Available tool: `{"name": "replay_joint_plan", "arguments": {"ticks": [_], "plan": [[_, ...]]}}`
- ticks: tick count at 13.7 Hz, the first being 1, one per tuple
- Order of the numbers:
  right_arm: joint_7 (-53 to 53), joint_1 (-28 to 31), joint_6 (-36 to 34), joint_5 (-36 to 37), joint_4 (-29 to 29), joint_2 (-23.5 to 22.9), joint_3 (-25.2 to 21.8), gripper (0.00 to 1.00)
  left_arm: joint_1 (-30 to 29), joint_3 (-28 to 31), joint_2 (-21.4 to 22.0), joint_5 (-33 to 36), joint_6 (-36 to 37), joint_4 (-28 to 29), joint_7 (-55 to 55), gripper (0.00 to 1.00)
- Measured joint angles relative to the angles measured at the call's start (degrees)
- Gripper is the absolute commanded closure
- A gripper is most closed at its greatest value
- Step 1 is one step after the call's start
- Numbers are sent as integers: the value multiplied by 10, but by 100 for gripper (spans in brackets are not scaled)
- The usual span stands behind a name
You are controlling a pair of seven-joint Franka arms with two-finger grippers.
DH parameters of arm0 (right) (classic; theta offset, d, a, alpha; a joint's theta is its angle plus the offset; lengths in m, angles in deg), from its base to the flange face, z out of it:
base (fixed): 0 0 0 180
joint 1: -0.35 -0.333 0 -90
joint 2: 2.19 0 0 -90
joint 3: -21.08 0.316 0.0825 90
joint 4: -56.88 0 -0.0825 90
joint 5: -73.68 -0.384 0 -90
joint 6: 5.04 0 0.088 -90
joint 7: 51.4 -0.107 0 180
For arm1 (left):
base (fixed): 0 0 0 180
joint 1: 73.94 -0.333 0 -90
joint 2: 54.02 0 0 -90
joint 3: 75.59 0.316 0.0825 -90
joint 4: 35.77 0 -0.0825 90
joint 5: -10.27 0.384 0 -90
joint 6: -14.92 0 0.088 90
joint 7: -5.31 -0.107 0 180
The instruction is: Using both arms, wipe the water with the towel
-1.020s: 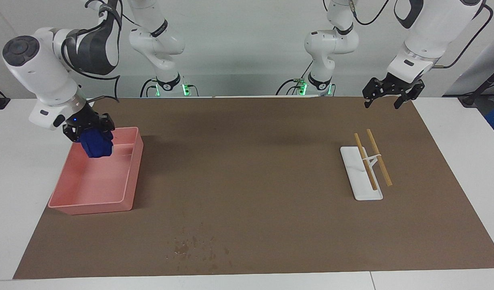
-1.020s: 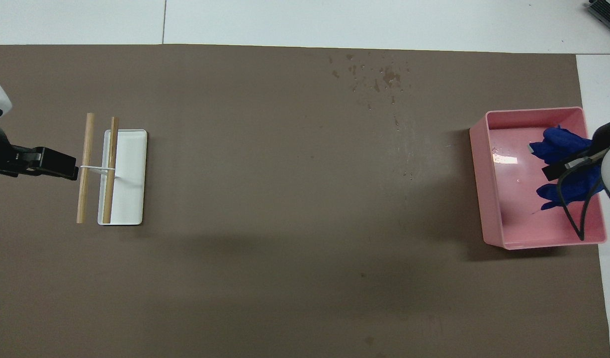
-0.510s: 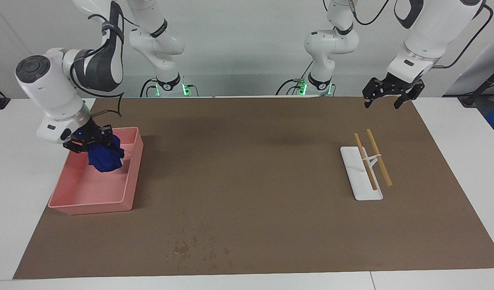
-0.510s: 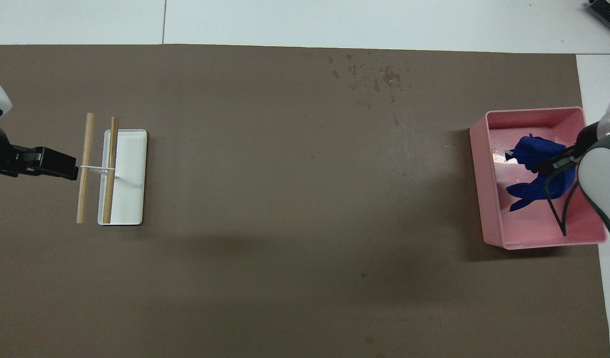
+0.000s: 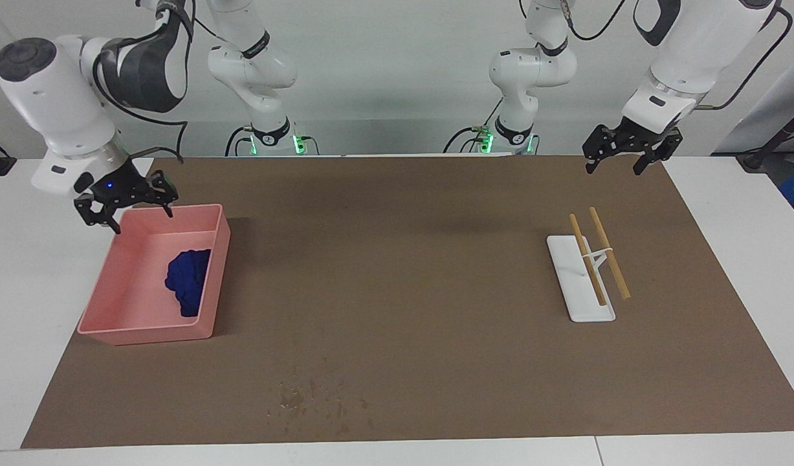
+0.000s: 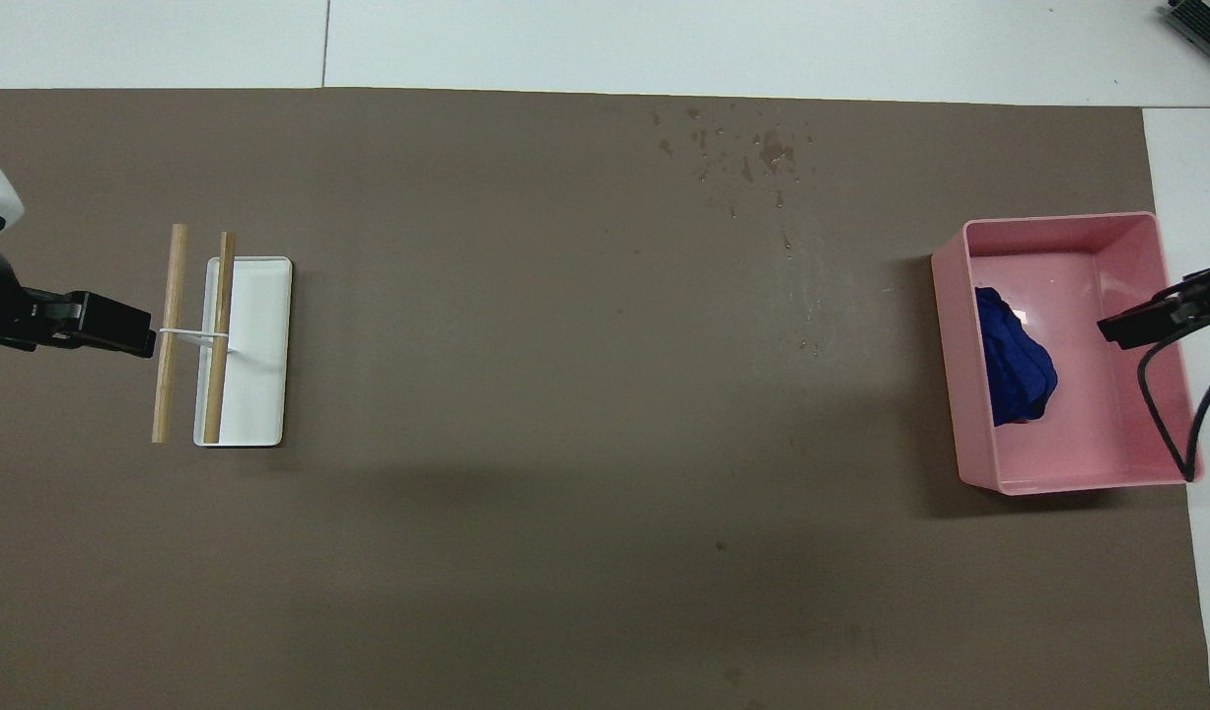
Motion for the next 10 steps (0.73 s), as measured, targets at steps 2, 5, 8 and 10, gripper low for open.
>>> {"name": "replay_joint_plan", "arguments": {"ticks": [2,5,8,10], "plan": [[-32,-5,-33,-7,19,29,6,0,0,0,0,0,0,0,0,0],[-89,-11,-78,-11,33,67,29,0,0,0,0,0,0,0,0,0],[-228,-12,-134,-12,48,71,64,0,0,0,0,0,0,0,0,0],[-273,-13,-137,-23,52,67,86,0,0,0,0,0,0,0,0,0]]}}
